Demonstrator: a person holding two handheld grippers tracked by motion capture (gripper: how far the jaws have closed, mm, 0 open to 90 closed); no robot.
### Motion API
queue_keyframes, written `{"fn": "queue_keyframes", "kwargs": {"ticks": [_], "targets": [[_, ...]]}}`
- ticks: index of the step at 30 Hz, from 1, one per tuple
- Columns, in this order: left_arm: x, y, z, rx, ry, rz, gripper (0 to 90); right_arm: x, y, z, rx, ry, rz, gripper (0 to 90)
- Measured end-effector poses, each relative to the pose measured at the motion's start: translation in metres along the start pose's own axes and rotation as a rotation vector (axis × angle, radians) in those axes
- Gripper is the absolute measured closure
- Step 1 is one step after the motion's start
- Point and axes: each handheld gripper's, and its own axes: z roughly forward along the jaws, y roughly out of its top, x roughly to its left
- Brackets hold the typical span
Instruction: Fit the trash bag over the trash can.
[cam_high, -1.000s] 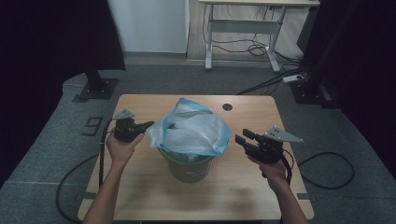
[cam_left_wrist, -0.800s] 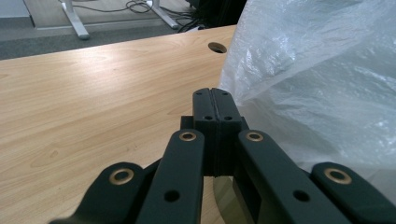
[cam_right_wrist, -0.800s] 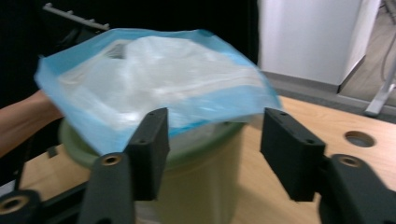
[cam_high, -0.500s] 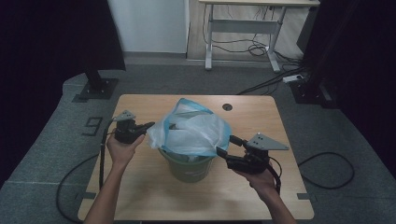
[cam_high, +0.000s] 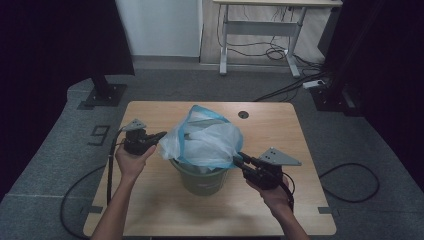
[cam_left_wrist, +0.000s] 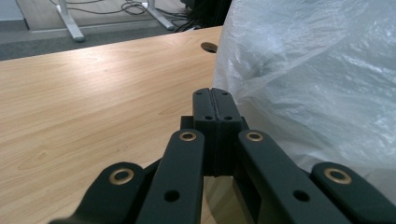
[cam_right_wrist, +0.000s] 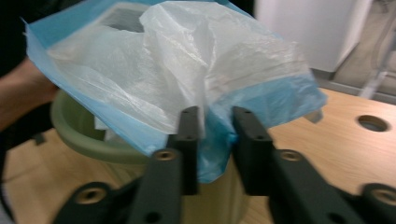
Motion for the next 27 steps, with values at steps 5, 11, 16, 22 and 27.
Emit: {"fn": "queue_keyframes", "kwargs": {"ticks": [5, 11, 16, 22, 27], "targets": [[0.000, 0.000, -0.001, 0.003, 0.005, 0.001, 90.0, 0.008, -0.003, -0.008, -0.026, -0.022, -0.031, 87.7], [0.002, -0.005, -0.004, 0.020, 0.013, 0.008, 90.0, 0.028, -0.025, -0.021, -0.021, 0.090, -0.042, 88.5], [0.002, -0.010, -0.007, 0.034, 0.018, 0.013, 90.0, 0.044, -0.053, -0.021, 0.034, 0.178, -0.077, 88.7], [0.001, -0.018, -0.011, 0.055, 0.020, 0.018, 90.0, 0.052, -0.076, -0.005, 0.085, 0.218, -0.093, 88.7], [0.002, -0.024, -0.009, 0.072, 0.019, 0.009, 90.0, 0.057, -0.086, 0.006, 0.118, 0.224, -0.125, 88.7]]}}
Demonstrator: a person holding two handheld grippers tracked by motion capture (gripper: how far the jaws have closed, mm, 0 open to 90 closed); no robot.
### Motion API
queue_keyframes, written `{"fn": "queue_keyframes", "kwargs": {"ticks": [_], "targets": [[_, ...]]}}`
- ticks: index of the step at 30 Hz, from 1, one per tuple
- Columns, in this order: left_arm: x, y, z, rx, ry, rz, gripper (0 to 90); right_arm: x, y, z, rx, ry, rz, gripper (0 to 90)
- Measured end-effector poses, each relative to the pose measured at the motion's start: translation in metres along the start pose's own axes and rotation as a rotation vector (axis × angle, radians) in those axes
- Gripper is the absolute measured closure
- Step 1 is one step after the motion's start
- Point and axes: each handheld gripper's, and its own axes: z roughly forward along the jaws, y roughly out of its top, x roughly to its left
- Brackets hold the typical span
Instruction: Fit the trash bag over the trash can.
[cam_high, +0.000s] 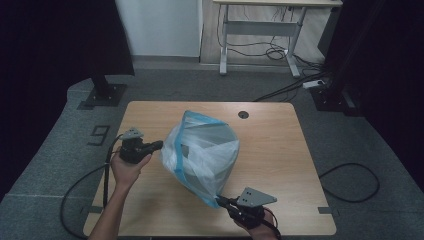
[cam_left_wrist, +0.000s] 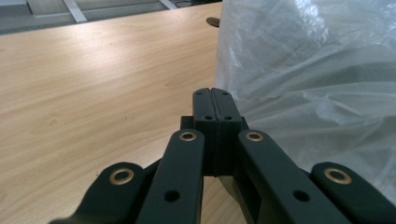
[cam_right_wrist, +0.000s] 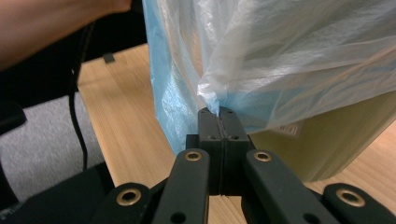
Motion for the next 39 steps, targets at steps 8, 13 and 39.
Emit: {"fn": "queue_keyframes", "kwargs": {"ticks": [8, 13, 39], "targets": [[-0.003, -0.002, 0.016, 0.033, -0.013, -0.004, 90.0, -0.013, -0.017, 0.017, 0.055, -0.018, 0.018, 88.8], [-0.004, -0.004, 0.024, 0.047, -0.017, -0.011, 90.0, -0.019, -0.023, 0.024, 0.080, -0.032, 0.016, 88.8], [0.009, 0.010, -0.016, -0.103, 0.023, -0.072, 69.0, -0.041, -0.030, 0.016, 0.075, -0.092, 0.057, 87.8]]}}
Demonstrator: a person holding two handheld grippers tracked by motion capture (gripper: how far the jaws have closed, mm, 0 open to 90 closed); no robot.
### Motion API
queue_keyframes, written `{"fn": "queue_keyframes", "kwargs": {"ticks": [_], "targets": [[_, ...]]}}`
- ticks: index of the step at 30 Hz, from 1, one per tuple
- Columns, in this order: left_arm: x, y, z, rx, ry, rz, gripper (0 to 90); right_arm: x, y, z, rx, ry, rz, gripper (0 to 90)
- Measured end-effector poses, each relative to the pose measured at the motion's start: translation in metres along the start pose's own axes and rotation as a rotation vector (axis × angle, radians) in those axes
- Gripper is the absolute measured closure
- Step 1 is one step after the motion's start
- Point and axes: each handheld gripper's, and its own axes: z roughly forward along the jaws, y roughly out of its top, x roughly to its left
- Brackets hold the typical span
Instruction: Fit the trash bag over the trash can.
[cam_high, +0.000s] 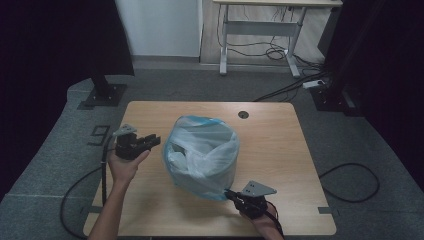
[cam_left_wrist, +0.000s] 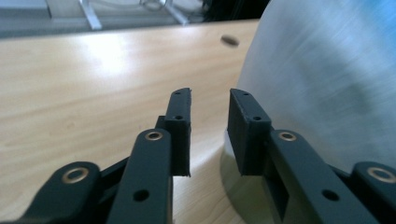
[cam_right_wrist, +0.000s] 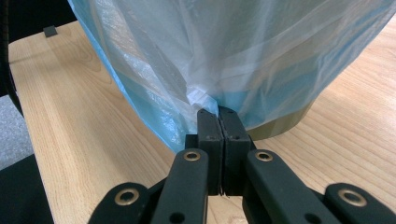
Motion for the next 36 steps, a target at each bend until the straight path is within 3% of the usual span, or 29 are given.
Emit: {"fn": "queue_keyframes", "kwargs": {"ticks": [3, 7, 13, 18, 21, 26, 29, 36], "targets": [[-0.009, 0.012, -0.013, -0.040, -0.036, 0.011, 68.4, -0.001, 0.000, -0.001, 0.000, -0.003, 0.002, 87.5], [-0.026, 0.025, -0.023, -0.055, -0.068, 0.054, 66.5, 0.000, 0.000, 0.000, 0.002, -0.004, 0.005, 87.3], [-0.049, 0.037, -0.024, -0.026, -0.136, 0.091, 59.0, 0.000, 0.000, -0.002, 0.006, -0.003, 0.002, 86.9], [-0.068, 0.045, -0.020, 0.013, -0.125, 0.143, 53.3, 0.000, 0.000, -0.003, 0.002, -0.006, 0.004, 86.6], [-0.076, 0.048, -0.011, 0.060, -0.066, 0.186, 55.9, 0.000, 0.000, -0.004, 0.001, -0.007, 0.004, 86.5], [-0.073, 0.049, 0.004, 0.121, 0.002, 0.191, 78.1, 0.000, 0.000, -0.006, -0.004, -0.012, 0.004, 86.5], [-0.068, 0.048, 0.007, 0.115, -0.003, 0.185, 89.7, -0.002, 0.000, -0.009, -0.009, -0.015, 0.005, 86.5], [-0.053, 0.051, 0.008, 0.090, 0.000, 0.142, 90.0, -0.003, 0.000, -0.011, -0.014, -0.019, 0.007, 86.5]]}}
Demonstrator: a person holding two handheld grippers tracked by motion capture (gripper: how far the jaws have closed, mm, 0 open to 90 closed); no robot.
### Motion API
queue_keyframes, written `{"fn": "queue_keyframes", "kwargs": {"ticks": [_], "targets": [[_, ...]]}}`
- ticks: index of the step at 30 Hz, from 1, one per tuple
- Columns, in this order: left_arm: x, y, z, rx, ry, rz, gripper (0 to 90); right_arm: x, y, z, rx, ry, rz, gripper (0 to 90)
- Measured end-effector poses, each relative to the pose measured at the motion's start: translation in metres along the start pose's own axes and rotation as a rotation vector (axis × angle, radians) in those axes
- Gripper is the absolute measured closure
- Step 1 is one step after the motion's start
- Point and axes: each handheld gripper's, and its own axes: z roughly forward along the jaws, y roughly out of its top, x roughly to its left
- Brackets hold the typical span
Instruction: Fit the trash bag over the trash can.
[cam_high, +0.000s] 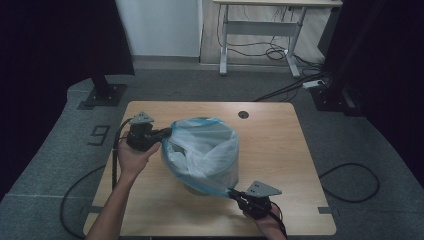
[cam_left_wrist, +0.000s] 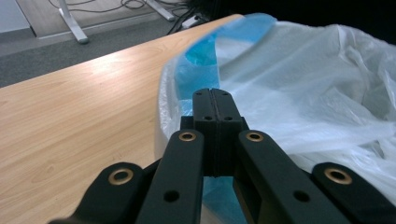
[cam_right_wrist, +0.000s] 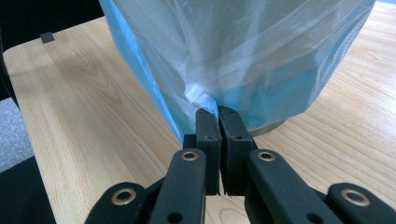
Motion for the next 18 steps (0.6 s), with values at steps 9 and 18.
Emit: {"fn": "queue_keyframes", "kwargs": {"ticks": [9, 18], "targets": [[0.030, -0.011, 0.022, 0.034, 0.048, -0.077, 90.0, -0.001, 0.001, 0.000, -0.004, -0.002, -0.001, 87.5], [0.031, -0.012, 0.013, -0.057, -0.045, -0.098, 83.9, -0.004, 0.000, 0.000, -0.017, -0.010, 0.004, 87.8]]}}
